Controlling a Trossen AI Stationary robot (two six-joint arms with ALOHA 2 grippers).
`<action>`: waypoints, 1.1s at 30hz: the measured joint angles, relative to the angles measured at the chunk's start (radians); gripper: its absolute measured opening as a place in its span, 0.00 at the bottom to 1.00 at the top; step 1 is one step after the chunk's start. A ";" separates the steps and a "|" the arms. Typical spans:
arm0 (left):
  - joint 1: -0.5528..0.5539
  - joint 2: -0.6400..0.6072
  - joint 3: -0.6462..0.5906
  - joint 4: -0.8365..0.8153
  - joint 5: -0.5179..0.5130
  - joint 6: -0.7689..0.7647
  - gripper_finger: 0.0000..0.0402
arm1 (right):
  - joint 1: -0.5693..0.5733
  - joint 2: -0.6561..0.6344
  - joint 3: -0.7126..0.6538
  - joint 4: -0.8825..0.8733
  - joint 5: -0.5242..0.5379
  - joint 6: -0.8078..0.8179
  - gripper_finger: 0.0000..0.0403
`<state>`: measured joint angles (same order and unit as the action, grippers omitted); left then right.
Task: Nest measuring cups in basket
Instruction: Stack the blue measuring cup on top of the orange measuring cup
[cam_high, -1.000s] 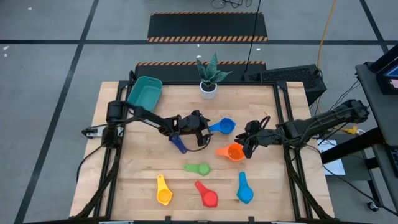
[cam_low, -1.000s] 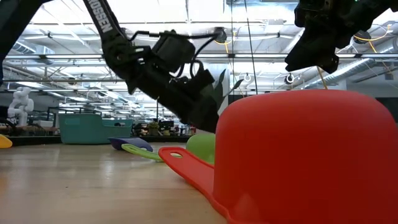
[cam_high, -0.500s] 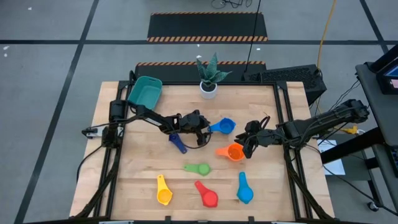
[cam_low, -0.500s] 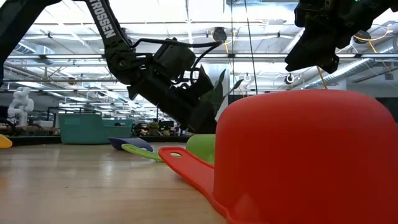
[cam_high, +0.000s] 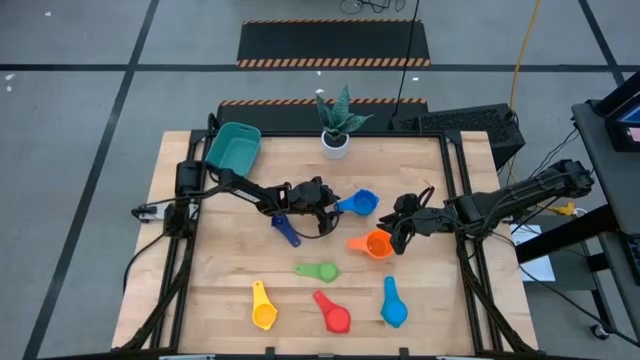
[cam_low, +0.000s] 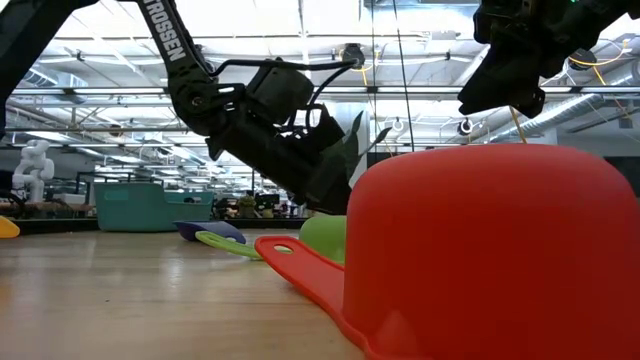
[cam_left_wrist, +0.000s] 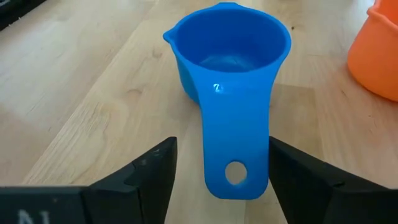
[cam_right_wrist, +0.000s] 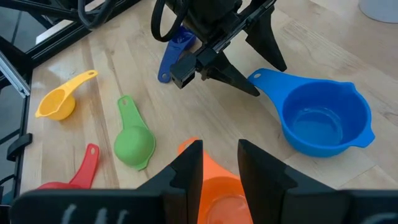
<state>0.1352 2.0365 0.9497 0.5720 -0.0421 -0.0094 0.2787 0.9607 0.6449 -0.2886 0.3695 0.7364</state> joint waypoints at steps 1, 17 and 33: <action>-0.001 0.000 0.000 0.000 0.000 0.000 0.59 | 0.000 0.000 0.000 0.000 0.000 0.000 0.23; -0.001 0.000 0.000 -0.001 0.021 0.025 0.37 | 0.000 0.000 0.000 0.000 0.000 0.000 0.23; -0.019 -0.081 -0.002 -0.006 0.066 0.014 0.34 | 0.000 -0.024 0.000 0.103 0.001 -0.062 0.23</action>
<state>0.1164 1.9552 0.9482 0.5662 0.0235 0.0046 0.2787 0.9370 0.6453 -0.1852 0.3706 0.6740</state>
